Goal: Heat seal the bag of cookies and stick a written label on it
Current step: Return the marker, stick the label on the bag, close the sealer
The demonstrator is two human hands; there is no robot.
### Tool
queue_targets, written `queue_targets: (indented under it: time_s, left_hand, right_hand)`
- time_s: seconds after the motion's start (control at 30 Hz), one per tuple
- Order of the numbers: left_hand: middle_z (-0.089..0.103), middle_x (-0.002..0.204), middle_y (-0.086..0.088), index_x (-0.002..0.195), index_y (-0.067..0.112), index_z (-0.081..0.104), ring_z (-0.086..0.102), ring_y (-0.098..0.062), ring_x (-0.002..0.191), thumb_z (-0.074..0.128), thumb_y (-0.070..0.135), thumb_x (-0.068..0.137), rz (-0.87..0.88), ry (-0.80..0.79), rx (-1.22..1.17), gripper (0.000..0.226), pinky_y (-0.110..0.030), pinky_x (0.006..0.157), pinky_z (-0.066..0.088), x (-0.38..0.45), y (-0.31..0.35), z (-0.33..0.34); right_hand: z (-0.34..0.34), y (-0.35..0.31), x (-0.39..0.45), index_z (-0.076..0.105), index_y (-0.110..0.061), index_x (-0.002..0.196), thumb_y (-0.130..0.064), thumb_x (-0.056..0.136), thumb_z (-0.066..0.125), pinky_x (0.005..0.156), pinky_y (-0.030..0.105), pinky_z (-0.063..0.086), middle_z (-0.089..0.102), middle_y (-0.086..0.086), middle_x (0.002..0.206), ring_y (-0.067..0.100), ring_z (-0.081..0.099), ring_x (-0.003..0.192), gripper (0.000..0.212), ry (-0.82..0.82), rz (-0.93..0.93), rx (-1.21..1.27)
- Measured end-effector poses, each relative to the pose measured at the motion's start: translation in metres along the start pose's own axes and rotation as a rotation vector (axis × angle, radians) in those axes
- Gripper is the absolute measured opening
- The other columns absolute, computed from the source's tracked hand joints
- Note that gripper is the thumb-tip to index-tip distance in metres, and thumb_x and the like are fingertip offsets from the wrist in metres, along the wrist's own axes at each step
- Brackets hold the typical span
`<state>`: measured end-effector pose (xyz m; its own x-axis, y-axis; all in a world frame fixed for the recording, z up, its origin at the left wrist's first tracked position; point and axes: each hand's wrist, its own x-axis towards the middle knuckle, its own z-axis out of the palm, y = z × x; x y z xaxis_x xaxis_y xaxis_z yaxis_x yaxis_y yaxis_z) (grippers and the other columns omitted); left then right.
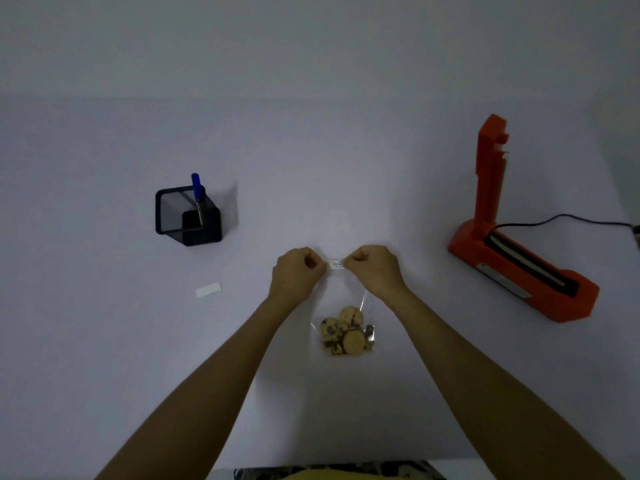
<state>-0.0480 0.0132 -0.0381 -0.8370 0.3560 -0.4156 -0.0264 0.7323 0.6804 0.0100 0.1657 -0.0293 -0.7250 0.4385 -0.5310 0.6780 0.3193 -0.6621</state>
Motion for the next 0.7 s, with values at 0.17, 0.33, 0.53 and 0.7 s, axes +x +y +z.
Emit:
queue_targets:
  time_s: [0.17, 0.33, 0.53, 0.7]
  left_hand:
    - [0.067, 0.079, 0.003, 0.077, 0.015, 0.068, 0.062, -0.015, 0.075, 0.061, 0.025, 0.084, -0.012, 0.005, 0.103, 0.014, -0.035, 0.072, 0.053, 0.006, -0.007, 0.012]
    - [0.067, 0.082, 0.003, 0.077, 0.017, 0.068, 0.062, -0.015, 0.076, 0.060, 0.028, 0.083, -0.002, 0.041, 0.141, 0.015, -0.040, 0.076, 0.053, 0.007, -0.009, 0.018]
    - [0.064, 0.082, 0.003, 0.072, 0.024, 0.060, 0.059, -0.014, 0.074, 0.058, 0.030, 0.082, 0.011, 0.074, 0.165, 0.012, -0.043, 0.076, 0.052, 0.007, -0.013, 0.023]
    - [0.061, 0.081, 0.004, 0.071, 0.027, 0.053, 0.055, -0.012, 0.071, 0.059, 0.030, 0.083, 0.037, 0.102, 0.184, 0.013, -0.043, 0.077, 0.050, 0.007, -0.015, 0.026]
  right_hand:
    - [0.009, 0.011, 0.013, 0.071, -0.010, 0.083, -0.020, 0.083, 0.068, 0.062, 0.017, 0.047, 0.072, 0.001, 0.083, 0.012, 0.063, 0.074, 0.010, -0.027, -0.055, -0.110]
    - [0.012, 0.015, 0.017, 0.068, -0.011, 0.082, -0.022, 0.082, 0.068, 0.071, 0.032, 0.056, 0.071, 0.001, 0.079, 0.016, 0.066, 0.075, 0.011, -0.001, -0.084, -0.140]
    - [0.012, 0.014, 0.018, 0.066, -0.014, 0.079, -0.022, 0.082, 0.068, 0.070, 0.035, 0.057, 0.070, 0.002, 0.076, 0.017, 0.066, 0.072, 0.009, 0.001, -0.106, -0.159]
    - [0.013, 0.013, 0.019, 0.065, -0.015, 0.078, -0.023, 0.083, 0.068, 0.069, 0.036, 0.057, 0.069, 0.001, 0.075, 0.018, 0.065, 0.071, 0.010, 0.004, -0.118, -0.173]
